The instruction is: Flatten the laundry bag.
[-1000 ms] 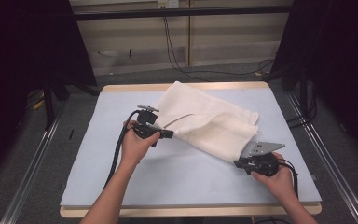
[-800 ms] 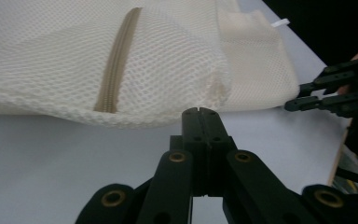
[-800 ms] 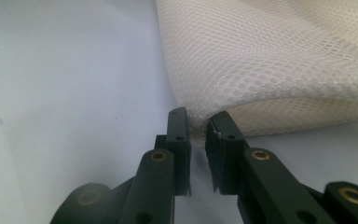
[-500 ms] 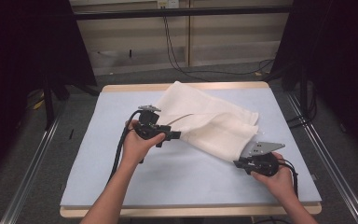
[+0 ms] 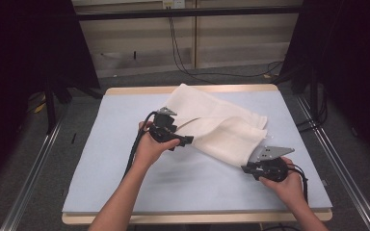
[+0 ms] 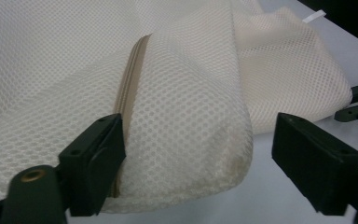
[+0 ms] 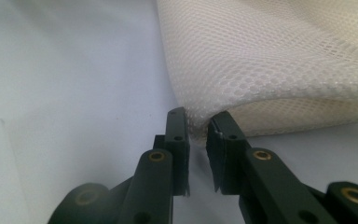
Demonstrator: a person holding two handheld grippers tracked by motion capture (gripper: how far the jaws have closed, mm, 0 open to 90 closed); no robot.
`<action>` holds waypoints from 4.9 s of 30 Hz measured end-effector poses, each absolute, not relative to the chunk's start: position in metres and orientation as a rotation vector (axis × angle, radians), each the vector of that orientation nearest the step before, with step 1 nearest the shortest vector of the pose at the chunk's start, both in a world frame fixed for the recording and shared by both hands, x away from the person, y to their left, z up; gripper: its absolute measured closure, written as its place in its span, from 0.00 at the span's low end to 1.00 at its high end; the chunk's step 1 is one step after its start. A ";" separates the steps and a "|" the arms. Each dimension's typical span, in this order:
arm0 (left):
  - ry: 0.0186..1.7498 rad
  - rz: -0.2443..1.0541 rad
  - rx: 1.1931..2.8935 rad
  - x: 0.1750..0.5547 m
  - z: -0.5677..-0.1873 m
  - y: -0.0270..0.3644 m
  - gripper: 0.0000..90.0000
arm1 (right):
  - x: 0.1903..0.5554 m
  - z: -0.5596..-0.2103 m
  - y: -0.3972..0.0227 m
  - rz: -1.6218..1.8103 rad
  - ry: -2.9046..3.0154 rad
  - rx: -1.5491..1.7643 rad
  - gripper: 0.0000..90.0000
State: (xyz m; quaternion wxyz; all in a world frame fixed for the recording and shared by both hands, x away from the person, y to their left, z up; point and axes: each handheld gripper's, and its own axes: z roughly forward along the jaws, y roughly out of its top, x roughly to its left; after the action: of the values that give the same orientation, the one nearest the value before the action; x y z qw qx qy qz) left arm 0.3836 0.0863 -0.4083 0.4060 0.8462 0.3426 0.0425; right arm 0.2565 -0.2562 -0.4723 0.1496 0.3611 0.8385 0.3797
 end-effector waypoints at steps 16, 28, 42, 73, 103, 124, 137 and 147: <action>0.936 -0.021 2.215 0.391 -0.435 0.093 0.58 | 0.257 -0.473 -0.256 1.082 2.412 1.033 0.87; 0.922 -0.004 2.260 0.386 -0.467 0.084 0.35 | 0.257 -0.473 -0.256 1.081 2.420 1.037 0.87; 0.943 0.150 2.257 0.380 -0.472 0.077 0.68 | 0.257 -0.475 -0.253 1.065 2.429 1.032 0.87; 1.115 -0.197 1.965 0.357 -0.457 0.192 0.96 | 0.261 -0.479 -0.256 1.085 2.414 1.062 0.92; 1.195 -0.202 1.964 0.343 -0.465 0.226 0.96 | 0.282 -0.480 -0.278 1.038 2.323 1.127 0.94; 1.211 -0.217 1.982 0.342 -0.469 0.226 0.96 | 0.298 -0.483 -0.297 0.998 2.255 1.154 0.94; 1.202 -0.199 2.008 0.341 -0.467 0.223 0.96 | 0.285 -0.473 -0.304 0.966 2.206 1.257 0.73; 1.197 -0.186 2.014 0.340 -0.463 0.225 0.95 | 0.277 -0.462 -0.309 1.009 2.144 1.313 0.64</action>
State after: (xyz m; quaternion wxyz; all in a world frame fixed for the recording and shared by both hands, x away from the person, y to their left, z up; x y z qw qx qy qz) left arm 0.3395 0.2253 -0.4628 0.3856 0.7906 0.4700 -0.0731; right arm 0.2770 -0.3093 -0.4616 0.2143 0.4735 0.7730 0.3637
